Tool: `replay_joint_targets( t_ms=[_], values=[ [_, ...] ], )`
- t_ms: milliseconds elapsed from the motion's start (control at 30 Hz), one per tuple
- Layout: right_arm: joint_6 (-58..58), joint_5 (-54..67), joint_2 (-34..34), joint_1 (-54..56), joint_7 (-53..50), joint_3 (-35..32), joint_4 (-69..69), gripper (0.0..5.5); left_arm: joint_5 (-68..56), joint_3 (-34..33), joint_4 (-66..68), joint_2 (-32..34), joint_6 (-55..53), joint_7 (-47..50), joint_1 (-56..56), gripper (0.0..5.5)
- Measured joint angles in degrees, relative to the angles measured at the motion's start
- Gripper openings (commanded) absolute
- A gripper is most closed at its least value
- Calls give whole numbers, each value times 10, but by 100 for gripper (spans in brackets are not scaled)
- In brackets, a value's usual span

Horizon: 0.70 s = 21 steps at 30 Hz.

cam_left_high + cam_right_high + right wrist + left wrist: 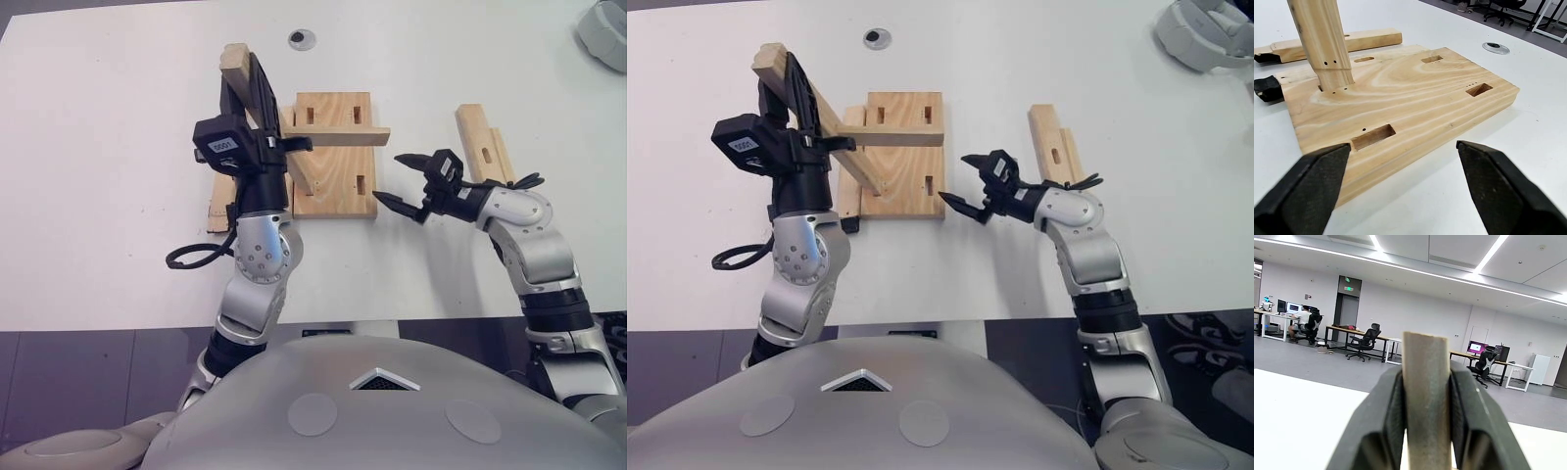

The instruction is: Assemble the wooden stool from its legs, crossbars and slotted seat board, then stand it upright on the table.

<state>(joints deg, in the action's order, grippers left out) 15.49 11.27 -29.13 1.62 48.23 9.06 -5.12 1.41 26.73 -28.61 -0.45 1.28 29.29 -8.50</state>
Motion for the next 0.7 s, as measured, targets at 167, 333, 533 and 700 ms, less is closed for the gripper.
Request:
replay_joint_targets(
  t_ms=[167, 333, 533, 700],
  values=[
    [0, 0, -6, 0, 0, -1, 3, 404, 14, 8, 9, 3, 0, 1, 3, 102],
    [0, 0, -6, 0, -3, -1, 3, 404, 14, 13, 9, 7, -4, -5, 4, 102],
    [0, 0, 2, -2, -20, -3, 2, 404, 17, 33, -14, 24, -48, -21, 3, 102],
    [-1, 0, 7, -8, -36, -6, 2, 404, 26, 43, -35, 37, -74, -45, -3, 102]
  ],
)
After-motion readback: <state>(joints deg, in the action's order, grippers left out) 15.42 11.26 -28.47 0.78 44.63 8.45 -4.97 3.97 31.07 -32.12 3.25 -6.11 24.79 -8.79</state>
